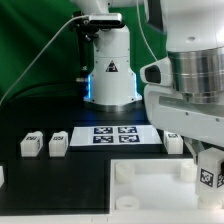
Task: Assemble one leg
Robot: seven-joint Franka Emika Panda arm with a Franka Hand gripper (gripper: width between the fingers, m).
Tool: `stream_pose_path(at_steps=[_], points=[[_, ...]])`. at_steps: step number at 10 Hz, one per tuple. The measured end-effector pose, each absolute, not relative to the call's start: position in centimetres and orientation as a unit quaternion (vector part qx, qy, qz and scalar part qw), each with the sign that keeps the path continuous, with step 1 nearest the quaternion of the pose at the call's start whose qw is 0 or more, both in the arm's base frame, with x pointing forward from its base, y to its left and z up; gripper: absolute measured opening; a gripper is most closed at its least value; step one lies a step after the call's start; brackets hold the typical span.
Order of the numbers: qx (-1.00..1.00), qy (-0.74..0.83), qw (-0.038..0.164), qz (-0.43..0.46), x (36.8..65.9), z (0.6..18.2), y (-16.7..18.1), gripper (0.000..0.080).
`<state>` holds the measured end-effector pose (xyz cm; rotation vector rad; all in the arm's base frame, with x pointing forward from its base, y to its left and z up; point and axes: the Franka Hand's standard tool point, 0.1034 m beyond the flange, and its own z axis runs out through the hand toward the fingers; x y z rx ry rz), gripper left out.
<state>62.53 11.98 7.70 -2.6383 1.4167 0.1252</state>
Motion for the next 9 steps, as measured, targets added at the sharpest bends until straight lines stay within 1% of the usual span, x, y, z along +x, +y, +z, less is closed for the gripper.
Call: stream_pose_path(at_steps=[1,3,5,6,7,8,9], points=[[-0.827,0.556,0.079,0.041,62.60,7.67,11.95,0.0295],[-0.743,0.661,0.087,0.053,62.72,7.62,12.02,0.0295],[-0.722,0.684,0.089,0.055,62.75,7.58,12.02,0.0295],[-0.724,0.682,0.089,0.055,62.72,7.55,12.06,0.0357],[-0.736,0.669,0.090,0.053,62.72,7.54,12.08,0.0558],[-0.757,0.645,0.092,0.050,62.72,7.55,12.08,0.0558],[-0.799,0.593,0.093,0.043,62.76,7.63,12.05,0.0624]])
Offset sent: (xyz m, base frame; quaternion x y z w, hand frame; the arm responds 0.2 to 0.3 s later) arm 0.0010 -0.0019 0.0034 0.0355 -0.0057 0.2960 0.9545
